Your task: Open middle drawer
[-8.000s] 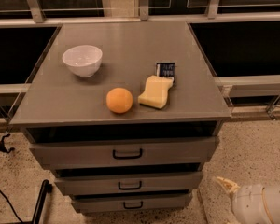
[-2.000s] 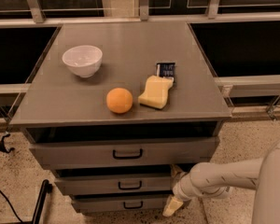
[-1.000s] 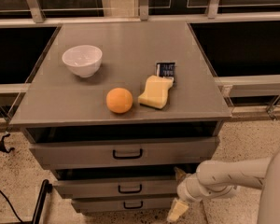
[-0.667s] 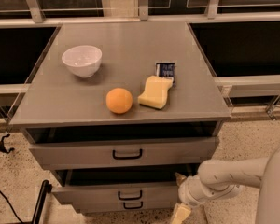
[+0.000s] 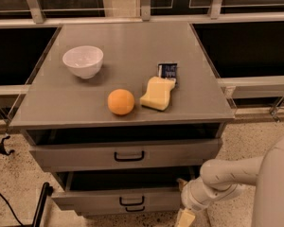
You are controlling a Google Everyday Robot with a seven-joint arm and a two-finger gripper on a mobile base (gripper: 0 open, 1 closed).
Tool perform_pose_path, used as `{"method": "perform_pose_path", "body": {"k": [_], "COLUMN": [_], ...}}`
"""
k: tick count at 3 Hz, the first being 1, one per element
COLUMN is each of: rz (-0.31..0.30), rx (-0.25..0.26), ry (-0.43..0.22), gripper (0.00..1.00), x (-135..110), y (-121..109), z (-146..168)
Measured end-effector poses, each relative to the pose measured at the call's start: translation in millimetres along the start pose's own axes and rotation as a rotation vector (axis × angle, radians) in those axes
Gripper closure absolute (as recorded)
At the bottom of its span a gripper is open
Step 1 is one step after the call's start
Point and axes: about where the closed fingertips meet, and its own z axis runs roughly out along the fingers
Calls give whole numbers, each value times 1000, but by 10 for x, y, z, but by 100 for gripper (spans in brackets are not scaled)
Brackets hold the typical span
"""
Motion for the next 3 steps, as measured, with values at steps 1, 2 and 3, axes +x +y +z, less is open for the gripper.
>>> {"method": "perform_pose_path", "body": {"k": [1, 2, 3], "rz": [0, 11, 11], "rx": [-1, -63, -63], "ry": [0, 5, 5], "gripper": [0, 0, 0], "x": [-14, 25, 7], "y": [5, 204, 210], "z": [-31, -22, -63]}}
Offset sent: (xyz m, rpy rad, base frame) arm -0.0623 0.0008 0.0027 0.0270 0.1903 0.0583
